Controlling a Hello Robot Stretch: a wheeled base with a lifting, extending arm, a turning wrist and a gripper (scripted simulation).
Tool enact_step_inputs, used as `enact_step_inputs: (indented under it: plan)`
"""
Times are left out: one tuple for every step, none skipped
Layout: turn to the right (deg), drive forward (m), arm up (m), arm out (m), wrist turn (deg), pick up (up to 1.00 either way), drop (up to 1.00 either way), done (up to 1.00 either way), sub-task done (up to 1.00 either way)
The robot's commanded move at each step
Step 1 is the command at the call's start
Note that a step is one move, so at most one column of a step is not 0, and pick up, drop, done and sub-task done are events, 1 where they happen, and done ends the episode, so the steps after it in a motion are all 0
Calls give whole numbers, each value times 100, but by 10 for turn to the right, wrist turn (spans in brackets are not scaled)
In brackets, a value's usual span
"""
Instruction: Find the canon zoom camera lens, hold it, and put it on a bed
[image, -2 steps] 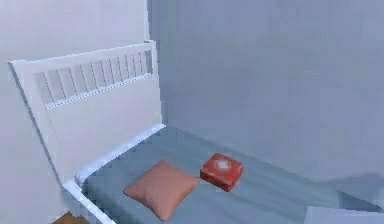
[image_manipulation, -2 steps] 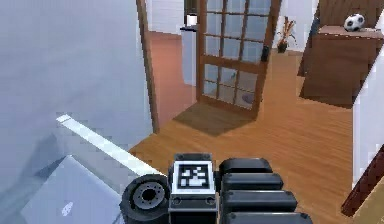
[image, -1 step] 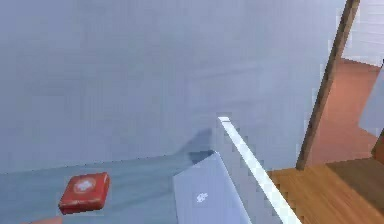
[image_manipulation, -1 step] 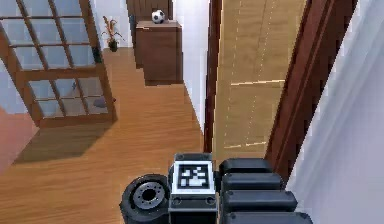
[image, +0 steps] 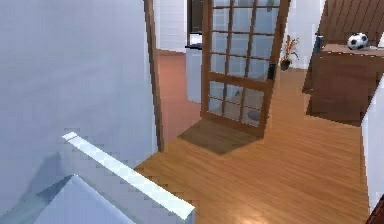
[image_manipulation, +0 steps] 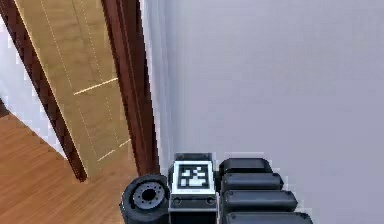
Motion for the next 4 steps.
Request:
enact_step_inputs:
  plan:
    - [30,0,0,0,0,0,0,0,0]
    - [-450,0,0,0,0,0,0,0,0]
    - [-450,0,0,0,0,0,0,0,0]
    - [-450,0,0,0,0,0,0,0,0]
